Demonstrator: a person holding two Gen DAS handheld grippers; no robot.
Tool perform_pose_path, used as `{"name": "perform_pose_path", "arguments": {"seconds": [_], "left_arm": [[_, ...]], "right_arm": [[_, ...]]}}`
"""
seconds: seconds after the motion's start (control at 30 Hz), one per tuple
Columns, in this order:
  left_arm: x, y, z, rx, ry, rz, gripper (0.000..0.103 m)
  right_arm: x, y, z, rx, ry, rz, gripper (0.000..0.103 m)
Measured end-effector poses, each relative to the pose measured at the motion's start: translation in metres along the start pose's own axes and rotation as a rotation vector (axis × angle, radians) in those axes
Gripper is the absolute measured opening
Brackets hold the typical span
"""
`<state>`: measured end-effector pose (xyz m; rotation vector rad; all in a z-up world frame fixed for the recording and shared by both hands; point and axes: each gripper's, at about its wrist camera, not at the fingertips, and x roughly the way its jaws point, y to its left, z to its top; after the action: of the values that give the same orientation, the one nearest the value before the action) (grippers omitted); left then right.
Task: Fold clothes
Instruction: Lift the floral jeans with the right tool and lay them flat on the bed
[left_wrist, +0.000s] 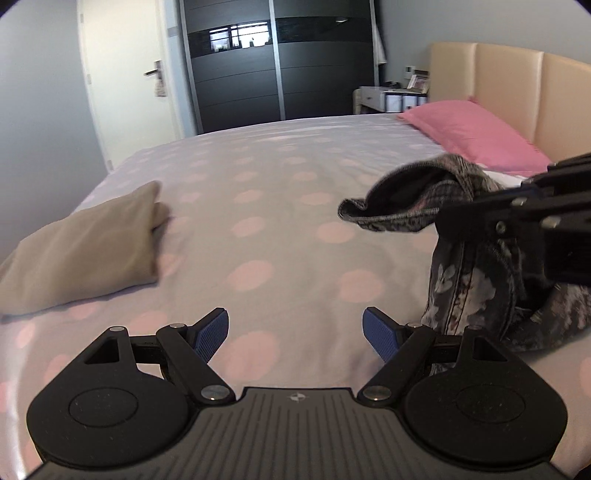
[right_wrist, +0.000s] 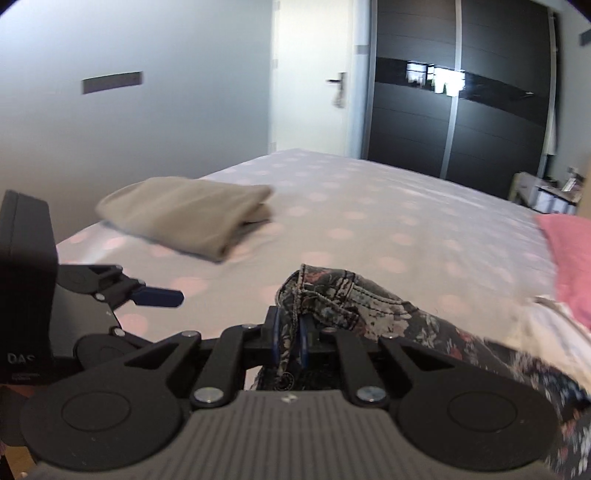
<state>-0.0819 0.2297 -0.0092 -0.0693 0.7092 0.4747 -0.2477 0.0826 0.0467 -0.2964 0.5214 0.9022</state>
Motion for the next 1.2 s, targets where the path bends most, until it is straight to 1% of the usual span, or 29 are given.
{"name": "perform_pose_path", "arguments": {"seconds": [0.07,0.1,0.17,0.2,0.23,0.27,0.33,0.4,0.47,0.57,0.73,0.87,0.9,1.0,1.1,1.13,1.2], "left_arm": [[0.001,0.015,-0.008,-0.025,0.018,0.016,0.08],[0.001,0.019,-0.011,-0.042,0.027,0.015,0.08],[0.004,0.025,-0.018,-0.07,0.041,0.002,0.08],[0.006,0.026,-0.021,-0.077,0.047,-0.005,0.08],[0.007,0.025,-0.024,-0.075,0.055,-0.017,0.08],[0.009,0.024,-0.027,-0.073,0.061,-0.029,0.08],[0.01,0.021,-0.033,-0.07,0.073,-0.047,0.08],[0.008,0.018,-0.039,-0.063,0.084,-0.069,0.08],[0.008,0.013,-0.044,-0.049,0.085,-0.086,0.08],[0.006,0.002,-0.051,-0.022,0.087,-0.122,0.08],[0.003,-0.03,-0.062,0.042,0.087,-0.208,0.08],[0.013,-0.069,-0.079,0.091,0.138,-0.287,0.08],[0.016,-0.078,-0.084,0.102,0.148,-0.301,0.079],[0.024,-0.107,-0.103,0.142,0.174,-0.339,0.075],[0.029,-0.132,-0.117,0.24,0.188,-0.33,0.067],[0.031,-0.139,-0.122,0.267,0.184,-0.313,0.066],[0.036,-0.148,-0.129,0.306,0.198,-0.276,0.057]], "right_arm": [[0.018,0.018,0.002,-0.007,0.03,0.01,0.013],[0.023,0.022,-0.001,-0.007,0.043,0.0,0.018],[0.034,0.03,-0.008,-0.005,0.069,-0.02,0.021],[0.039,0.033,-0.011,-0.005,0.082,-0.03,0.023],[0.044,0.037,-0.014,-0.004,0.092,-0.04,0.029],[0.043,0.037,-0.018,-0.002,0.088,-0.045,0.032],[0.036,0.033,-0.026,-0.005,0.065,-0.067,0.059],[0.028,0.029,-0.032,-0.012,0.04,-0.096,0.065],[0.022,0.019,-0.035,-0.007,0.04,-0.117,0.066],[0.011,-0.002,-0.049,0.003,0.08,-0.195,0.067],[-0.003,-0.05,-0.093,0.081,0.194,-0.332,0.067],[-0.008,-0.087,-0.125,0.117,0.288,-0.439,0.067],[-0.011,-0.095,-0.133,0.138,0.306,-0.454,0.067],[-0.014,-0.111,-0.154,0.18,0.338,-0.458,0.067],[-0.014,-0.117,-0.172,0.188,0.355,-0.458,0.066],[-0.013,-0.119,-0.175,0.202,0.362,-0.458,0.066],[-0.012,-0.123,-0.18,0.231,0.375,-0.46,0.066]]}}
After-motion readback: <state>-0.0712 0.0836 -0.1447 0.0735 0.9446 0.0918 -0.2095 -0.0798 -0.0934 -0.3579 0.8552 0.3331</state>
